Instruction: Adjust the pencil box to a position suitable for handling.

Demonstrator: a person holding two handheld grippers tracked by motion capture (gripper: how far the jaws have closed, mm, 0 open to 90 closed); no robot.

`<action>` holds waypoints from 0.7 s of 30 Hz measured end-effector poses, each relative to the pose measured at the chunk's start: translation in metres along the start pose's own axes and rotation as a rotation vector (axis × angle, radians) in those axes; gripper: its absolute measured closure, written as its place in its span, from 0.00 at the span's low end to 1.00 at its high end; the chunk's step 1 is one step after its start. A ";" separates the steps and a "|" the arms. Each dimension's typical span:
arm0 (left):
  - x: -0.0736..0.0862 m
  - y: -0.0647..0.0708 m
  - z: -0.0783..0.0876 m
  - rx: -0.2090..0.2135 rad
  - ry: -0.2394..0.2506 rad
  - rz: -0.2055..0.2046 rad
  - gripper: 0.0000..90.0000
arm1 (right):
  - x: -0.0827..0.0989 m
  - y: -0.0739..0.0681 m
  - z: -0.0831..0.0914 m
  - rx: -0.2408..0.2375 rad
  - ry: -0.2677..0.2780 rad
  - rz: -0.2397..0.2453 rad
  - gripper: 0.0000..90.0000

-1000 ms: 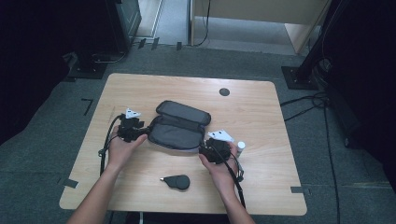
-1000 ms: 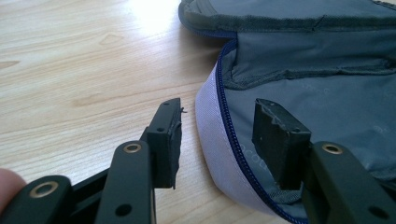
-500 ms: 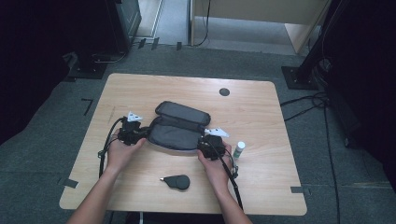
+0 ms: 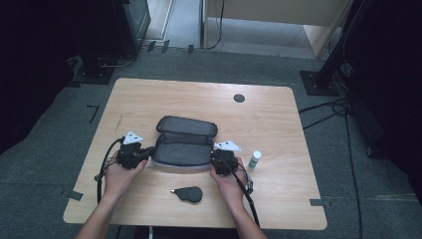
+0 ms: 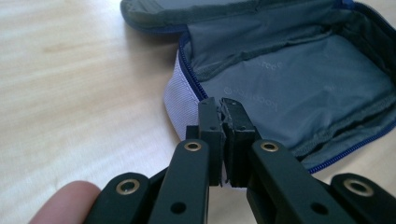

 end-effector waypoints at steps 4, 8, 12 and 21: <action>0.008 0.007 0.003 0.006 0.008 -0.011 0.97 | 0.007 0.000 0.006 0.009 0.009 0.004 0.99; 0.012 0.007 0.004 -0.002 0.034 0.018 0.82 | 0.009 0.001 0.007 0.011 0.002 0.017 0.93; 0.015 0.001 0.016 -0.004 0.087 0.077 0.49 | 0.007 0.001 0.020 -0.018 0.057 0.026 0.64; 0.036 -0.011 0.039 -0.068 0.087 0.110 0.00 | 0.003 0.000 0.068 -0.142 0.132 0.111 0.20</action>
Point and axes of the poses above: each handheld gripper's, and its own axes: z roughly backward along the jaws, x roughly out of its underside, y roughly to its right, the point moved 3 cm from there along -z, roughly forward along the jaws, and after that the axes turned 7 degrees about -y, right-handed, at the moved point
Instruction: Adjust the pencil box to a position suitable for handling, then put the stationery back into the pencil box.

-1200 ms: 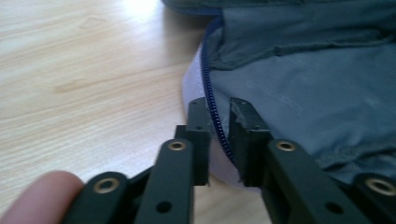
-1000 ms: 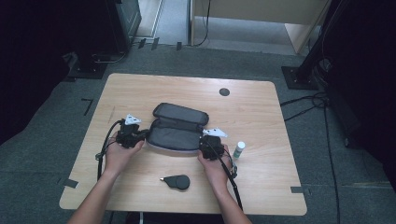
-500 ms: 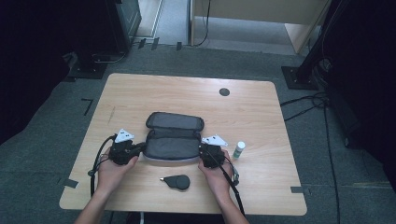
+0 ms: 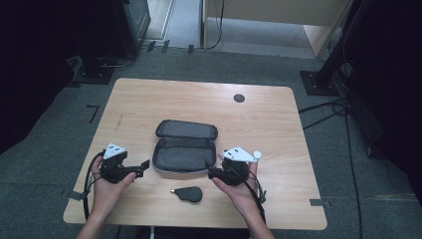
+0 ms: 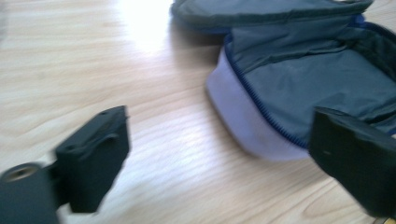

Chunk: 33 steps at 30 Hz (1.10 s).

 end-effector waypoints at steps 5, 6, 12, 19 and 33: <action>0.016 -0.011 0.002 -0.063 -0.028 0.027 0.00 | -0.004 0.005 0.031 -0.016 0.050 0.033 0.08; 0.021 -0.015 0.000 -0.071 -0.038 0.033 0.00 | -0.004 0.007 0.035 -0.009 0.052 0.039 0.06; 0.039 -0.022 -0.009 -0.138 -0.103 0.001 0.00 | -0.003 0.039 0.061 0.062 0.078 -0.008 0.06; 0.046 -0.026 -0.013 -0.192 -0.125 -0.037 0.00 | 0.007 0.078 0.074 0.166 0.078 -0.061 0.21; 0.048 -0.026 -0.015 -0.184 -0.116 -0.061 0.00 | 0.021 0.107 0.070 0.165 0.054 -0.095 0.41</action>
Point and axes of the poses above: each handheld gripper's, and its own axes: z roughly backward along the jaws, x roughly out of its underside, y roughly to its right, the point moved 3 cm from there along -z, roughly forward along the jaws, and after that the axes turned 7 degrees about -y, right-handed, at the moved point
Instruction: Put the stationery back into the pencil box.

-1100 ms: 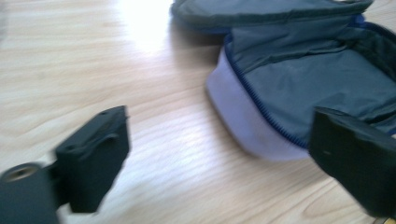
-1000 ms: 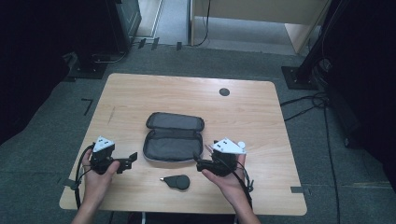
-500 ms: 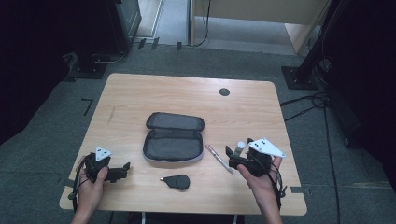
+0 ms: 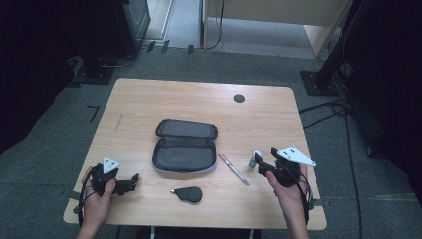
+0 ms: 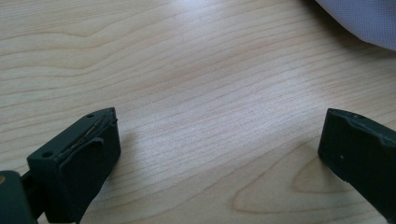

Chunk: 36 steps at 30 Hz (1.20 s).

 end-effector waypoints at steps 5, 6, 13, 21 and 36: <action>0.000 0.000 0.000 0.002 0.000 -0.003 0.00 | 0.005 0.000 -0.007 -0.016 -0.011 0.002 0.44; 0.000 0.000 0.000 0.002 0.000 -0.003 0.00 | 0.006 0.000 -0.008 -0.019 -0.011 -0.001 0.45; 0.000 0.000 0.000 0.007 0.002 -0.007 0.00 | 0.011 0.000 -0.022 0.000 -0.034 0.004 0.59; 0.000 0.001 0.000 0.012 0.003 -0.012 0.00 | 0.018 0.000 -0.032 0.029 -0.054 0.031 0.68; 0.000 0.001 0.000 0.014 0.003 -0.017 0.00 | 0.003 -0.009 -0.013 0.000 -0.001 0.033 0.73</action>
Point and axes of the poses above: each handheld gripper's, and its own axes: z roughly backward along the jaws, x roughly out of its underside, y roughly to its right, the point moved 3 cm from there along -z, roughly forward along the jaws, and after that the axes turned 7 degrees about -y, right-handed, at the moved point
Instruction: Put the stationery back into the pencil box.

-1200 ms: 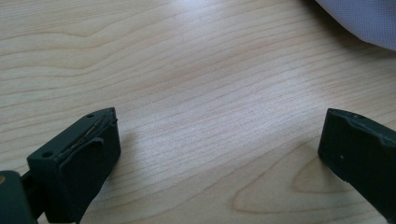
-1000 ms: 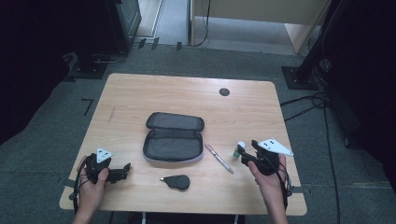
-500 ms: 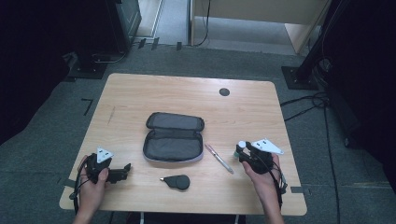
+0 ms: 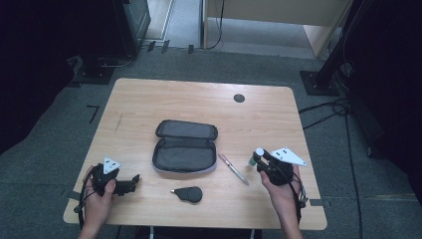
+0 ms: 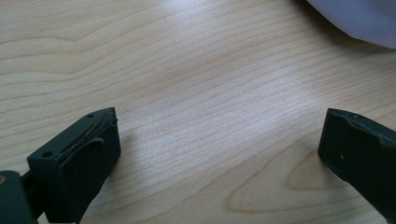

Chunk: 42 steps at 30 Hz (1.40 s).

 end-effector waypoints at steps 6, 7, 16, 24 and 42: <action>0.000 0.000 0.000 0.000 0.000 0.000 0.00 | -0.014 -0.016 0.009 -0.035 0.025 0.018 0.73; 0.000 0.000 0.000 0.001 0.000 0.000 0.00 | -0.016 -0.019 0.009 -0.043 0.027 0.021 0.73; 0.000 0.000 0.000 0.000 -0.001 0.001 0.00 | -0.035 -0.045 0.006 -0.093 0.040 0.059 0.73; 0.000 0.000 0.000 0.002 0.001 -0.002 0.00 | -0.047 -0.070 -0.003 -0.134 0.040 0.091 0.73; 0.000 0.001 0.000 0.009 0.000 -0.010 0.00 | -0.058 -0.119 -0.033 -0.200 0.006 0.157 0.73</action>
Point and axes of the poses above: each handheld gripper's, and its own axes: z roughly backward along the jaws, x roughly out of its underside, y roughly to its right, the point moved 3 cm from there along -z, roughly forward along the jaws, and after that the axes turned 7 degrees about -y, right-handed, at the moved point
